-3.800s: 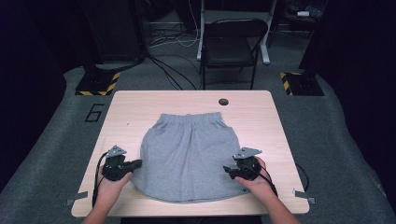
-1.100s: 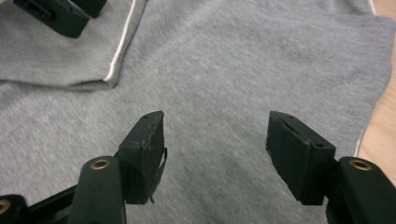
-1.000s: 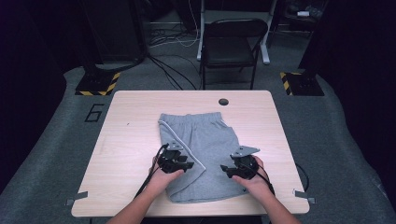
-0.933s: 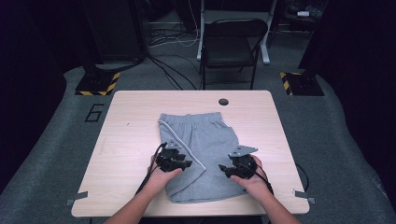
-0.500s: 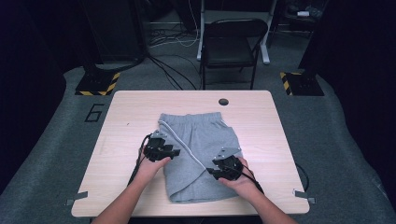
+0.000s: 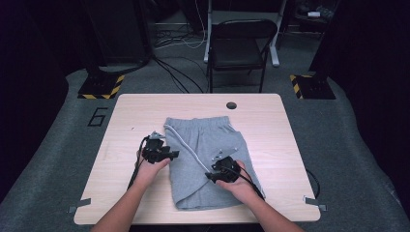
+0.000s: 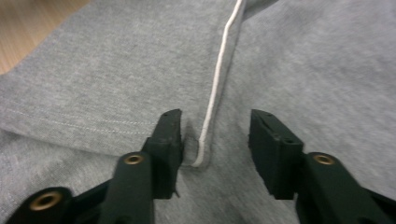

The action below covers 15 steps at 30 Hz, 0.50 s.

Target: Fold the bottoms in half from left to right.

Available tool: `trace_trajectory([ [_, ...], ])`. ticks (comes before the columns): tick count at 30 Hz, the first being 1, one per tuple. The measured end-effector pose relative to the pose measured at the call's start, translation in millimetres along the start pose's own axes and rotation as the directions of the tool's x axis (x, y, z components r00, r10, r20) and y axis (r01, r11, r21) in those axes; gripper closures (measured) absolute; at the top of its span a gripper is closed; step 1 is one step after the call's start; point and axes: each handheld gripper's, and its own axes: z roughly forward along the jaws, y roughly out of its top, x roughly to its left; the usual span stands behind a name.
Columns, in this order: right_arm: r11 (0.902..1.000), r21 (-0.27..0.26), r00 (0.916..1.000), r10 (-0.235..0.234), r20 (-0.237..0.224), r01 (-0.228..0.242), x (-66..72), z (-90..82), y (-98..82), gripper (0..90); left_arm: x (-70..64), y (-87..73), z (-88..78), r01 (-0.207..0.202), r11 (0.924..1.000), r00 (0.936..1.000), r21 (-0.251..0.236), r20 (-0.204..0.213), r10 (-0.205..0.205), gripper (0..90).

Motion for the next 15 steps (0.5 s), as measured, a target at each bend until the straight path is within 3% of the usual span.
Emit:
trace_trajectory([
  [2,0.9999,0.003,0.9997,-0.015,-0.020,0.015,1.4,1.6,0.1,65.8,4.0,0.6,-0.4,0.004,1.0000,0.9999,-0.004,-0.009,-0.004,46.4],
  [4,0.9988,-0.009,0.9984,-0.049,-0.027,0.049,5.9,-1.2,1.1,80.3,7.0,0.9,-0.7,0.014,0.9998,0.9997,-0.012,-0.019,-0.014,46.4],
  [6,0.9986,-0.025,0.9982,-0.048,-0.037,0.047,8.5,-2.8,1.4,81.5,11.1,1.0,-1.6,0.022,0.9997,0.9994,-0.011,-0.028,-0.022,46.4],
  [11,0.9940,-0.058,0.9924,-0.097,-0.077,0.092,23.0,-15.9,4.8,83.0,16.9,2.6,-4.5,0.041,0.9989,0.9985,-0.022,-0.034,-0.042,46.3],
  [15,0.9886,-0.061,0.9859,-0.143,-0.087,0.138,34.2,-25.5,3.1,83.0,17.8,14.6,-10.9,0.021,0.9995,0.9985,-0.024,-0.050,-0.022,45.7],
])
